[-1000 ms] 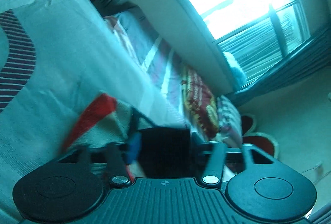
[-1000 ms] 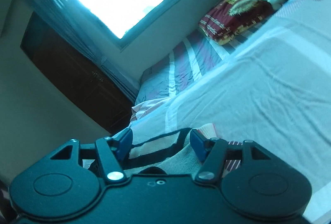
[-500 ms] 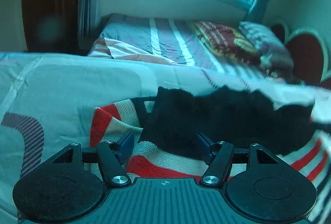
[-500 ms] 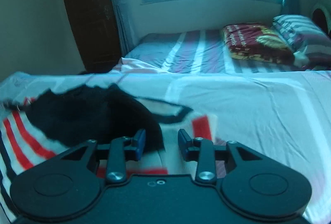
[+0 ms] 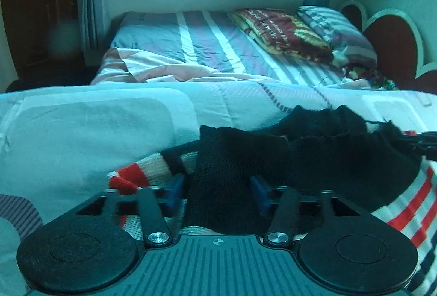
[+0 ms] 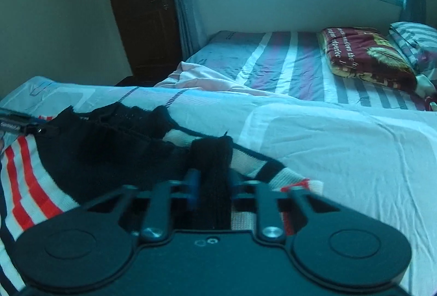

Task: Fold small clothes
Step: 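Release the hem and smooth the folded sweater flat with both grippers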

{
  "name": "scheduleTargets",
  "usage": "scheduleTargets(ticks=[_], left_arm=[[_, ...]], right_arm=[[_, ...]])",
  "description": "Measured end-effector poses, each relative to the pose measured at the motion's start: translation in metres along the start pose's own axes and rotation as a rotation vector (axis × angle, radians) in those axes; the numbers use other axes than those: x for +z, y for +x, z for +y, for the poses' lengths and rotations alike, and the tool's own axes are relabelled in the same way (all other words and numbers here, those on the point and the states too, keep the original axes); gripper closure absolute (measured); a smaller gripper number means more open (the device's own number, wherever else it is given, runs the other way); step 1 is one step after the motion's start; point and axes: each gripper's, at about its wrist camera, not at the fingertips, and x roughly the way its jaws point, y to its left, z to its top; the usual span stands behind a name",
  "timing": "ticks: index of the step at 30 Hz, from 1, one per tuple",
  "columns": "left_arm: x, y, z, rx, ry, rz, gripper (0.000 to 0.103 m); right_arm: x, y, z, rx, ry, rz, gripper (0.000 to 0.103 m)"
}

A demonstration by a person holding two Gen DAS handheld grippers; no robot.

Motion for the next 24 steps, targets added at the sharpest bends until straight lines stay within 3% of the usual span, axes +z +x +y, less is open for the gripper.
scheduleTargets(ticks=[1,2,5,7,9,11,14,15,16,18,19,20,24], left_arm=[[0.0,-0.002,0.001,0.014,0.002,-0.014,0.089],[-0.001,-0.007,0.002,0.024,-0.007,-0.053,0.098],[-0.012,-0.032,-0.001,0.06,-0.026,-0.242,0.098],[-0.018,-0.034,-0.005,0.099,-0.045,-0.287,0.098],[-0.021,-0.019,-0.006,0.157,-0.048,-0.238,0.098],[-0.024,-0.002,-0.009,0.205,-0.022,-0.166,0.097],[-0.018,-0.001,-0.024,0.263,0.077,-0.125,0.097],[-0.018,-0.004,-0.027,0.276,0.099,-0.127,0.085],[-0.018,-0.011,-0.028,0.296,0.103,-0.133,0.056],[-0.017,-0.04,-0.033,0.329,0.071,-0.235,0.029],[-0.019,-0.056,-0.037,0.286,0.063,-0.301,0.026],[-0.018,-0.063,-0.047,0.224,0.059,-0.313,0.026],[-0.016,-0.039,-0.11,0.022,0.178,-0.23,0.026]], right_arm=[[-0.001,-0.001,0.002,-0.011,-0.015,-0.011,0.097],[-0.001,-0.002,0.004,-0.022,-0.028,-0.028,0.097],[-0.002,-0.019,0.006,-0.062,-0.032,-0.134,0.097],[-0.001,-0.028,0.002,-0.085,-0.013,-0.195,0.097],[-0.001,-0.023,-0.003,-0.141,-0.01,-0.184,0.098],[-0.006,-0.002,-0.013,-0.187,0.009,-0.072,0.097],[-0.008,-0.004,-0.011,-0.19,0.007,-0.077,0.089],[-0.006,-0.009,-0.008,-0.195,-0.001,-0.081,0.078],[-0.005,-0.015,-0.002,-0.234,-0.033,-0.101,0.071],[-0.006,-0.034,0.015,-0.272,-0.106,-0.162,0.07],[-0.005,-0.041,0.024,-0.224,-0.126,-0.171,0.069],[-0.004,-0.041,0.036,-0.148,-0.155,-0.156,0.069],[0.003,-0.007,0.087,0.028,-0.242,-0.099,0.075]])
